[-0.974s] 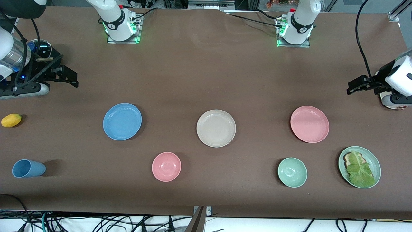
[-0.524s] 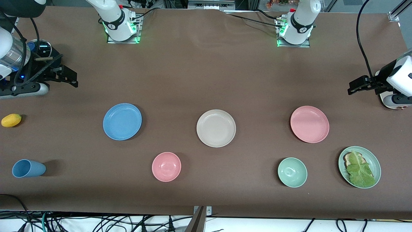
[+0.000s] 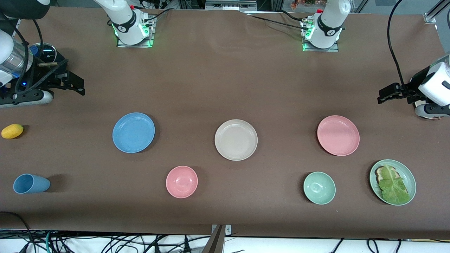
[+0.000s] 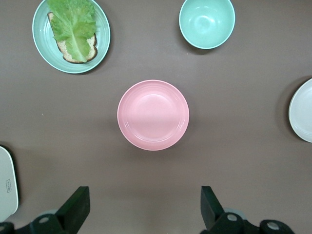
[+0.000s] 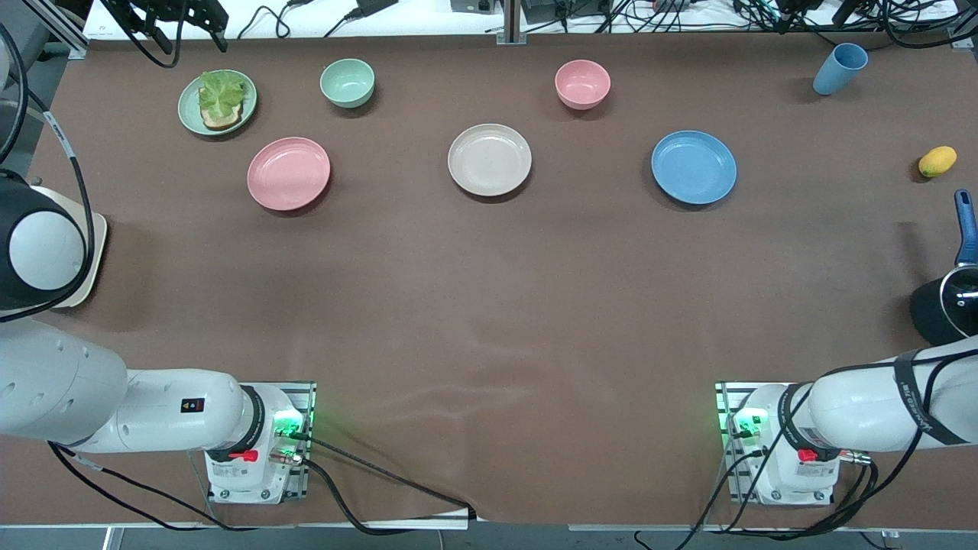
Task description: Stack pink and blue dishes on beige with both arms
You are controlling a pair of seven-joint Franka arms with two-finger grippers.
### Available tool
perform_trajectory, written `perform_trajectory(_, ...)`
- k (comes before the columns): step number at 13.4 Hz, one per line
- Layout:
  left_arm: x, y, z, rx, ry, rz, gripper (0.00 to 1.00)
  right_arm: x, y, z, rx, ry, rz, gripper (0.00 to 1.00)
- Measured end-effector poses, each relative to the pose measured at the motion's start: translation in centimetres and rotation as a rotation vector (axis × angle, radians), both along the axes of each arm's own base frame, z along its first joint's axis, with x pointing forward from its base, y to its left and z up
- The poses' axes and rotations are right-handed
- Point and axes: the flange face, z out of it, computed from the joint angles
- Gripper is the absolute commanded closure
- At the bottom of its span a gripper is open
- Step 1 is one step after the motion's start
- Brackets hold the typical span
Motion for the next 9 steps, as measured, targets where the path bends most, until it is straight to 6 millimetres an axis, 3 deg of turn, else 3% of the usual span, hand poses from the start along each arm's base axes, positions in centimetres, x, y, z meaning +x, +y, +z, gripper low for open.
perform_trajectory(9,1.2,0.4,-3.0,-0.002,0.046,0.006,0.00,0.5,-0.7,-0.1,0.001,-0.019,-0.013,0.00)
